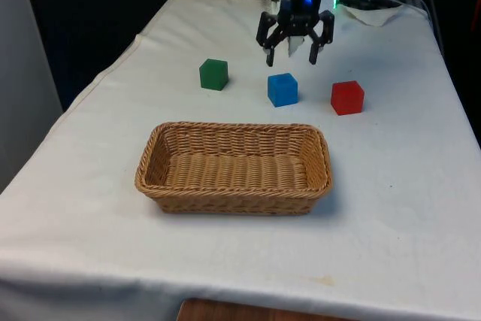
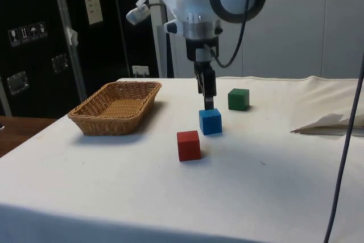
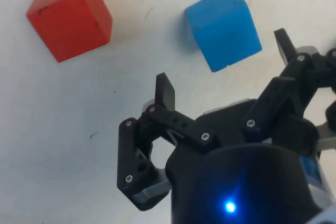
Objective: Pick up exactly two blocks and place them into the basket.
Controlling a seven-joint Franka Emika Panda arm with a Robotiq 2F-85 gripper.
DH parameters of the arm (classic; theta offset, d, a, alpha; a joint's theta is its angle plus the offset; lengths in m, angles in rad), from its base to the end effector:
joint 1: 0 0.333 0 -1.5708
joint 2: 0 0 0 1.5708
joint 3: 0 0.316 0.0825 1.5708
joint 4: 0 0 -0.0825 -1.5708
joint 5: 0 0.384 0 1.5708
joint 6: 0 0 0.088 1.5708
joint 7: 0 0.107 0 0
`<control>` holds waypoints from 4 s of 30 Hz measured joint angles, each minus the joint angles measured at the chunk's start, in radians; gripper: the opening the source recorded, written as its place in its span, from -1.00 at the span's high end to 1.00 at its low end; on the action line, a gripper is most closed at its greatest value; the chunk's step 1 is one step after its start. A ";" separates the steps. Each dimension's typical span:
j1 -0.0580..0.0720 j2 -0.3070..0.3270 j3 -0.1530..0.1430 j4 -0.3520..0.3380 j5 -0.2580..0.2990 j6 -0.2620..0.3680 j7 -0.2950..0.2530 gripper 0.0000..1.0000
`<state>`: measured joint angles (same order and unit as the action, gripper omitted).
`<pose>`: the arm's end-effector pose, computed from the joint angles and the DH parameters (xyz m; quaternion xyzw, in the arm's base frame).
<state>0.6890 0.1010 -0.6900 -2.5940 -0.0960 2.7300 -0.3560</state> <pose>0.4481 -0.0020 0.2347 0.9735 0.2209 0.0179 0.0565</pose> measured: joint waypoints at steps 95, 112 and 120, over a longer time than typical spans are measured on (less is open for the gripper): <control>-0.009 -0.013 -0.105 0.169 -0.044 -0.116 -0.119 1.00; -0.011 0.009 -0.111 0.302 -0.026 -0.226 -0.118 1.00; -0.011 0.067 -0.109 0.339 0.019 -0.231 -0.123 1.00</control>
<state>0.6780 0.1680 -0.7990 -2.2550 -0.0770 2.4990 -0.4790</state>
